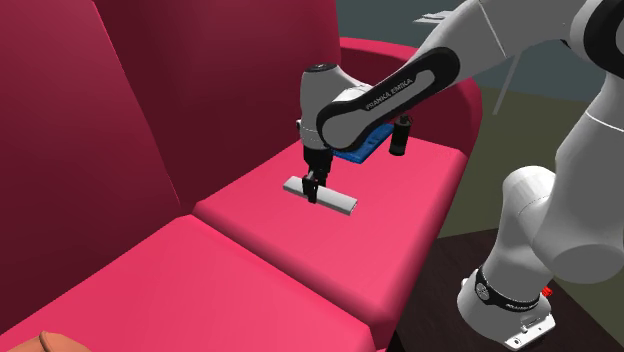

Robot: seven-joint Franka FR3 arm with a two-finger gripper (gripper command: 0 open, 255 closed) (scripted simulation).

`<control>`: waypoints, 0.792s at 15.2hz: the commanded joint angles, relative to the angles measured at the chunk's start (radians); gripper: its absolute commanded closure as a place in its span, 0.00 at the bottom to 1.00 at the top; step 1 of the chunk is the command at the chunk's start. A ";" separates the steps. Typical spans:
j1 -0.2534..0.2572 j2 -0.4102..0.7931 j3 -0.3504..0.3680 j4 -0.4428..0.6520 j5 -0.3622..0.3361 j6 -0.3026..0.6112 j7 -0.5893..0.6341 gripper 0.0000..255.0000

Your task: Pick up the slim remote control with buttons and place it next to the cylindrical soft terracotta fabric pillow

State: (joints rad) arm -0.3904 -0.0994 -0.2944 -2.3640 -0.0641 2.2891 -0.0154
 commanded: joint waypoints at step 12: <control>-0.001 -0.091 0.011 0.096 -0.020 -0.185 0.014 1.00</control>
State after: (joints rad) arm -0.3903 -0.1821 -0.2836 -2.2758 -0.0826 2.1203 -0.0007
